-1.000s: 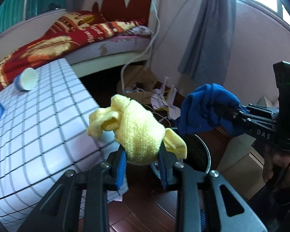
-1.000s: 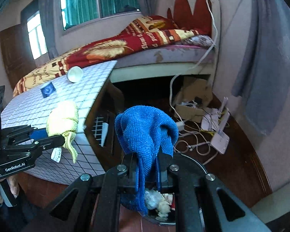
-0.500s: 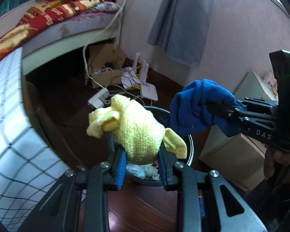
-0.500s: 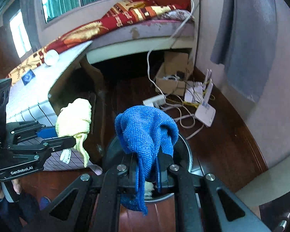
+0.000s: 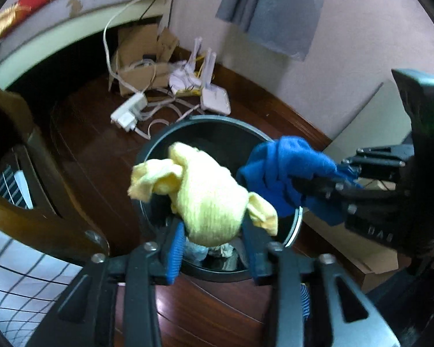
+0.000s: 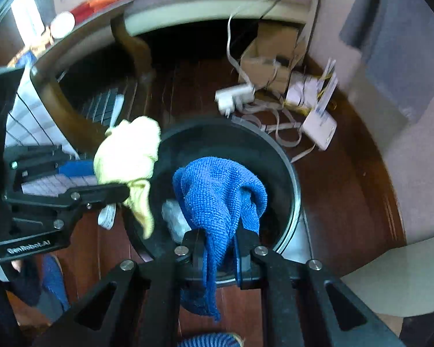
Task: Collect trash
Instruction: 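Open both tools to drop the yellow and blue cloths into the bin, then move both tools back toward the two blue cups on the box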
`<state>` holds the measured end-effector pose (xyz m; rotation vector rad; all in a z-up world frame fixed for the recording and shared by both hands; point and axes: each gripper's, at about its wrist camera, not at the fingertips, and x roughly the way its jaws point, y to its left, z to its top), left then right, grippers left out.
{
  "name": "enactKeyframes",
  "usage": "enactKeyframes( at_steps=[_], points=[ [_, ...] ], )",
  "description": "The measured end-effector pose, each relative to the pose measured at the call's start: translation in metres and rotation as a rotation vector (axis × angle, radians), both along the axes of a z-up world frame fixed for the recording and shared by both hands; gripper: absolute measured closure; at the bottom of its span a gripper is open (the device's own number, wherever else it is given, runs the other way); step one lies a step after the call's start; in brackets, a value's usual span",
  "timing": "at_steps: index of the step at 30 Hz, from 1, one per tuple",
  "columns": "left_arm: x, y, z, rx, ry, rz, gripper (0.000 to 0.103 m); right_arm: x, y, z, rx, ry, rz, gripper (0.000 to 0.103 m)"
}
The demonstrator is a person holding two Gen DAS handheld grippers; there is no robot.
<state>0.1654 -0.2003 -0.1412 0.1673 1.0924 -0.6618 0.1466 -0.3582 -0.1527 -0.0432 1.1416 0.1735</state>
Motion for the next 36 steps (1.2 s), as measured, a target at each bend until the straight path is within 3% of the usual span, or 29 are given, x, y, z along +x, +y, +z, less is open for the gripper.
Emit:
enactKeyframes(
  at_steps=[1, 2, 3, 5, 7, 8, 9, 25, 36],
  points=[
    [0.002, -0.001, -0.004, 0.022, 0.002, 0.011, 0.031, 0.002, -0.001, -0.009, -0.036, 0.023, -0.01, 0.066],
    [0.001, 0.0, -0.007, 0.034, 0.001, 0.02, 0.027, 0.004, -0.004, -0.019, -0.099, 0.042, -0.038, 0.032],
    [0.0, 0.002, -0.008, 0.042, -0.002, 0.032, 0.022, 0.004, -0.008, -0.024, -0.119, 0.052, -0.055, 0.023],
    [-0.001, 0.007, -0.011, 0.059, 0.015, 0.049, 0.006, 0.005, -0.016, -0.027, -0.131, 0.074, -0.079, 0.023],
    [-0.002, 0.01, -0.011, 0.066, 0.003, 0.063, 0.003, 0.005, -0.024, -0.027, -0.155, 0.072, -0.111, 0.018],
    [-0.003, 0.011, -0.011, 0.075, -0.006, 0.067, 0.003, 0.004, -0.028, -0.026, -0.152, 0.066, -0.127, 0.005],
    [-0.004, 0.013, -0.011, 0.086, -0.01, 0.072, 0.003, 0.004, -0.031, -0.024, -0.15, 0.066, -0.148, 0.0],
    [-0.014, 0.024, 0.017, 0.114, -0.096, 0.106, 0.001, -0.005, -0.019, -0.002, -0.143, 0.004, -0.14, 0.0],
    [-0.024, 0.04, 0.058, 0.095, -0.188, 0.147, 0.001, -0.017, 0.002, 0.04, -0.106, -0.123, -0.101, 0.0]
  ],
)
